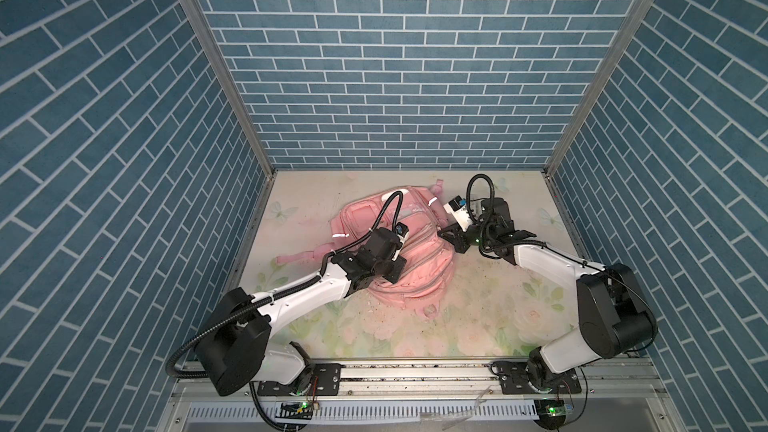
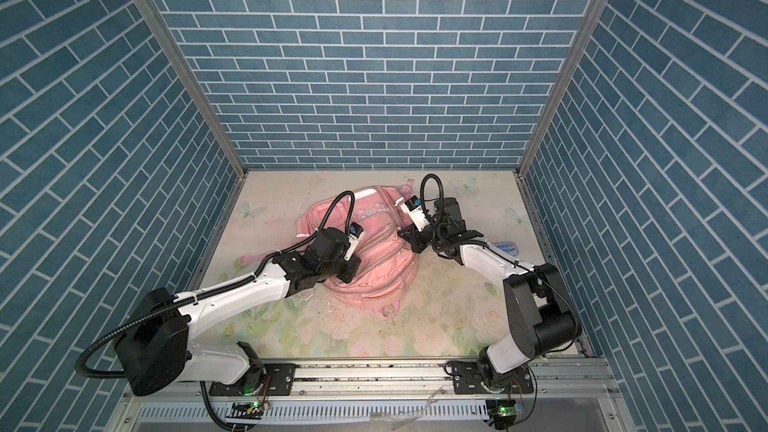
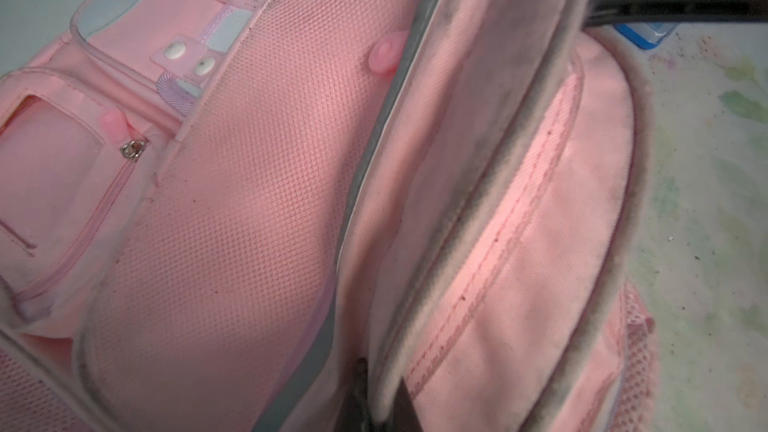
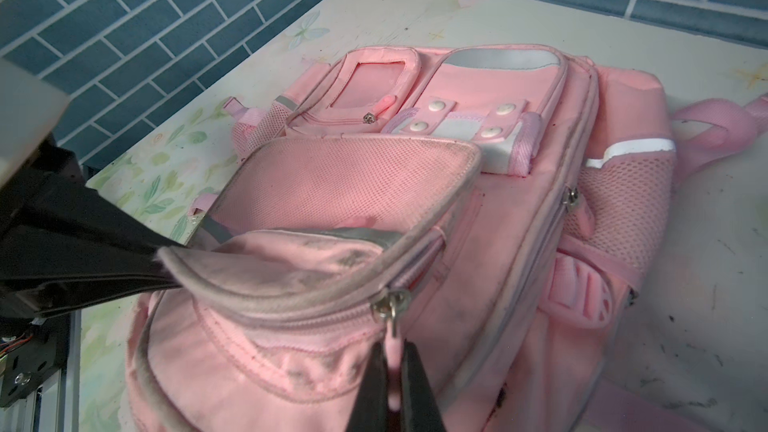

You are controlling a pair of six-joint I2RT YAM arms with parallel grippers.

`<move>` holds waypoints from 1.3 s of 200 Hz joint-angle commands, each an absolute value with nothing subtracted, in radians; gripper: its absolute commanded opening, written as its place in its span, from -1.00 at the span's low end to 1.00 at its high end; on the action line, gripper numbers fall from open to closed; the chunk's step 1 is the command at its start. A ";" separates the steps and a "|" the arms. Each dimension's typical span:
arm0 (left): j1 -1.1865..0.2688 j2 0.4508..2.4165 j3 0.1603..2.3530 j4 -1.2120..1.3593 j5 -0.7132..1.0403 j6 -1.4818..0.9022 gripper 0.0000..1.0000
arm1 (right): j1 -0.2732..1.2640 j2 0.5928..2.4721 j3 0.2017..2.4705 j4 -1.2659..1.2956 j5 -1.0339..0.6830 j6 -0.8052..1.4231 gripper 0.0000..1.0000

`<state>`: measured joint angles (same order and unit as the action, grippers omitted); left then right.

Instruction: Pack the student bag

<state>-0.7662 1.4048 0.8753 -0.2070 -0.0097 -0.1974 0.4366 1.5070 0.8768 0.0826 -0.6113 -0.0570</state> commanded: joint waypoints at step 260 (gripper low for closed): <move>-0.870 1.302 0.838 -0.193 0.068 0.382 0.10 | 0.388 1.543 0.916 -0.040 -0.735 -0.254 -1.00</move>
<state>-0.8696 1.3598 0.9089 -0.0959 0.0650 0.0296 0.3897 1.5215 0.8753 -0.0074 -0.6952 -0.1913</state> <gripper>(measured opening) 0.532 0.078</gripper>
